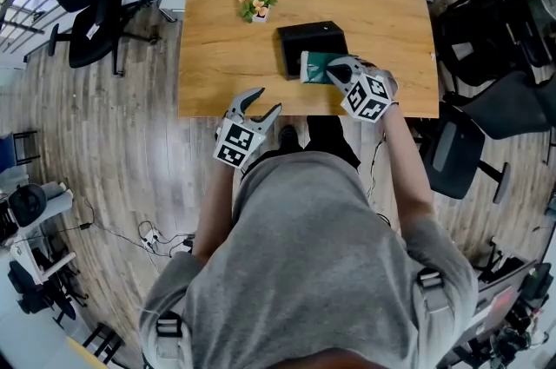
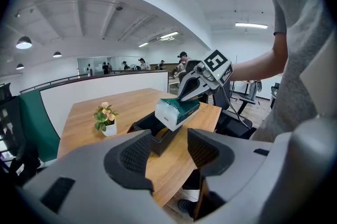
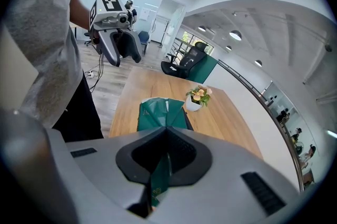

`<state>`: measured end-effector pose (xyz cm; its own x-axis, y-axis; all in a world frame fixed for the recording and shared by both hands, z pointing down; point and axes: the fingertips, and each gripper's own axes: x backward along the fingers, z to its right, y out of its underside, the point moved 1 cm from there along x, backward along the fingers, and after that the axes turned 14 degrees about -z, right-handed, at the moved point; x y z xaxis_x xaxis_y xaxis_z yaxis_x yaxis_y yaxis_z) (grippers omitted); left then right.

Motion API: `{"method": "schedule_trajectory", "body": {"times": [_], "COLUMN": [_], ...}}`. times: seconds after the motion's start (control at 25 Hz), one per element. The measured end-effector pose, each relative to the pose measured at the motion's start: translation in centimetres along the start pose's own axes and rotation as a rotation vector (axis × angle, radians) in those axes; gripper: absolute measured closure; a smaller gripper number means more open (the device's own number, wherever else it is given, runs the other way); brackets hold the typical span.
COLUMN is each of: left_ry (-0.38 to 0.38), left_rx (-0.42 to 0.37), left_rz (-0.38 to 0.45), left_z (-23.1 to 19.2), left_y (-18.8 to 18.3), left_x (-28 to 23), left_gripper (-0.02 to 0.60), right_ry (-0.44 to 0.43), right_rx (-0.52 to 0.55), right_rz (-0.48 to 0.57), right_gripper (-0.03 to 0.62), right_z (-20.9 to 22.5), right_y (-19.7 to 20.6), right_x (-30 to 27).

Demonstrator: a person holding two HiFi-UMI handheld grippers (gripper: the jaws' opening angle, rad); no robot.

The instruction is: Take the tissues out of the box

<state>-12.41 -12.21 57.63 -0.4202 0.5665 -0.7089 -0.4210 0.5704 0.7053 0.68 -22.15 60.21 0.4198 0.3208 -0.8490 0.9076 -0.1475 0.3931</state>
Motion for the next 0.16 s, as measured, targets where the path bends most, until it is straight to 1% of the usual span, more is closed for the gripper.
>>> {"method": "schedule_trajectory", "body": {"times": [0.16], "left_ry": [-0.004], "left_rx": [0.001], "left_rz": [0.000], "left_z": [0.04], "left_y": [-0.02], "left_x": [0.00], "left_gripper": [0.348], "right_ry": [0.008], "right_rx": [-0.007], "right_rz": [0.013], "right_gripper": [0.589], "right_z": [0.27], "right_y": [-0.03], "right_x": [0.32]}}
